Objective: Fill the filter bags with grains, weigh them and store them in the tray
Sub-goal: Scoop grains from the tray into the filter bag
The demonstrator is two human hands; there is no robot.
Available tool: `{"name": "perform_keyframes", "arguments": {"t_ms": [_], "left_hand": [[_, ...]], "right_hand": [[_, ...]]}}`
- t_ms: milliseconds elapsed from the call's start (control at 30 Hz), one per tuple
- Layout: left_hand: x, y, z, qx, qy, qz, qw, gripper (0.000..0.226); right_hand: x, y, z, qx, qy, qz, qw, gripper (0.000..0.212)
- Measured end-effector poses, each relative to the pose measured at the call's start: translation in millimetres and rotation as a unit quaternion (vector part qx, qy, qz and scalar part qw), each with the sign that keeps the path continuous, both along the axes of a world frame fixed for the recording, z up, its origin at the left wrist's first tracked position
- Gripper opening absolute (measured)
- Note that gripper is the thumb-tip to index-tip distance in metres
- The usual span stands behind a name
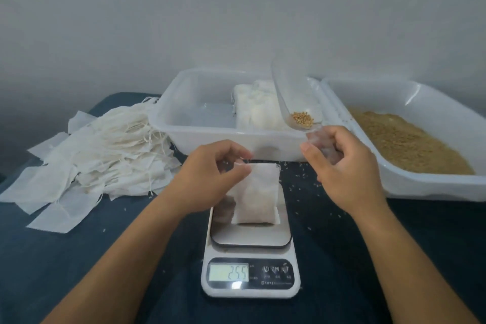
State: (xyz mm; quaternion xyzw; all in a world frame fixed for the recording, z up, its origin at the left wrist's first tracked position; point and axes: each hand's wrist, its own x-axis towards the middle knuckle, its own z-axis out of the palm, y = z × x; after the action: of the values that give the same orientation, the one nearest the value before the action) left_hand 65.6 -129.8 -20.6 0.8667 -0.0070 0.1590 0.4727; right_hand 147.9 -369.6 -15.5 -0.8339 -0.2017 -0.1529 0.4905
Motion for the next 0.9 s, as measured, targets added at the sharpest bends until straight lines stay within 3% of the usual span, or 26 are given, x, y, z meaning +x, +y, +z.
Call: {"name": "perform_keyframes", "arguments": {"t_ms": [233,433,633,900], "left_hand": [[13.4,7.5,71.1,0.091,-0.079,0.046,0.992,0.008],[54.1,16.6,113.6,0.179,-0.110,0.115,0.971,0.009],[83.7,5.9,105.2,0.182,-0.066,0.088,0.977,0.012],[89.5,6.1,92.6,0.122,-0.035,0.072,0.989,0.010]], "right_hand": [[2.8,-16.1,9.0,0.035,-0.014,-0.030,0.999,0.032],[3.9,-19.0,11.0,0.056,-0.016,-0.034,0.998,0.025],[0.2,-17.4,13.5,0.052,-0.018,-0.028,0.998,0.019],[-2.6,-18.7,18.5,0.048,-0.027,-0.023,0.998,0.021]]}}
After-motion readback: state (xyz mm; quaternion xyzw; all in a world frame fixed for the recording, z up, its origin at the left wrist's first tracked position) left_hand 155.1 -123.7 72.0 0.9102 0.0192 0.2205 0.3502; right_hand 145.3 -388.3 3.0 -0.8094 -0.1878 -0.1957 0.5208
